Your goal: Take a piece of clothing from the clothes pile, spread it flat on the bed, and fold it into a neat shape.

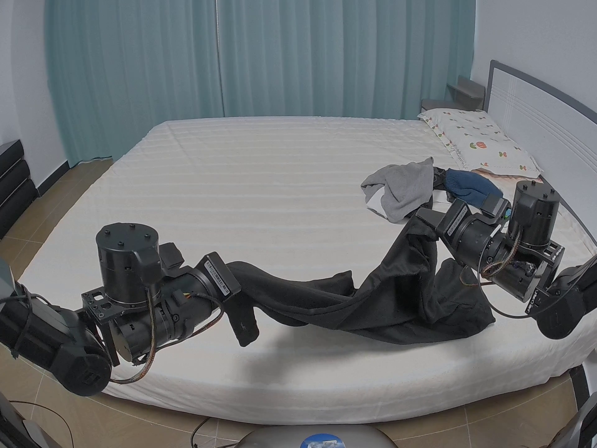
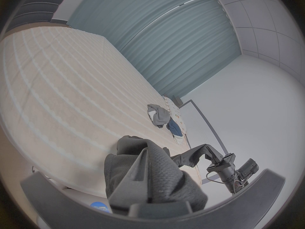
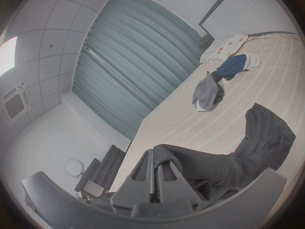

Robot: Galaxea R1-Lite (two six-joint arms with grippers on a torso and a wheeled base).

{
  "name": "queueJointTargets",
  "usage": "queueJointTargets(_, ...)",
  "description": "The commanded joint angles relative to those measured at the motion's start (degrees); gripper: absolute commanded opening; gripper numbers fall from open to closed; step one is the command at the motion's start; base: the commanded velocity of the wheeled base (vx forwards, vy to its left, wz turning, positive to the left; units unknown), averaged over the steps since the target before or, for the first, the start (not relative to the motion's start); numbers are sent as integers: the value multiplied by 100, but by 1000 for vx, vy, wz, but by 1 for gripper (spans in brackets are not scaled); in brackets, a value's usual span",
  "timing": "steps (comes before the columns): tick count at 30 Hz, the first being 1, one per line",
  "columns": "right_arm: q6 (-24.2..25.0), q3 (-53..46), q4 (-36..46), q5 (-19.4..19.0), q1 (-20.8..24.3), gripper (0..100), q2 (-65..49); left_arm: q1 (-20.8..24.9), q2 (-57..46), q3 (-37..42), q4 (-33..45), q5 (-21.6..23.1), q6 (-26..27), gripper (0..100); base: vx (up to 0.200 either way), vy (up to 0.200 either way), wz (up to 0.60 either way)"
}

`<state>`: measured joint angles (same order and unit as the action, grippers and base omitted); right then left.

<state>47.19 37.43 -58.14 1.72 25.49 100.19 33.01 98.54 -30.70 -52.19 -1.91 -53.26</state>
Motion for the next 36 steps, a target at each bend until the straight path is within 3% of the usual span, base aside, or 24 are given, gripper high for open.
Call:
queueJointTargets(1,1,-7,-5,4,0,0,-17,3,-19,2,-2,-2,0,0,0,200,0)
queueJointTargets(10,1,-16,-5,-31,9,0,53,-5,-1,2,-2,16,0,0,0,200,0)
queueJointTargets(23,-149,-121,66,-5,44,0,-70,-40,-1,-138,-2,60,9,0,0,0,0)
queueJointTargets(31,-263,-807,13,74,-18,0,-457,-23,-370,-51,191,33,176,0,-200,0,0)
queueJointTargets(33,-316,-1000,66,145,-18,0,-852,-23,-634,-86,569,16,606,0,-200,0,0)
queueJointTargets(36,-483,-1150,101,250,0,0,-1345,47,-1065,-86,1035,-28,791,0,-200,0,0)
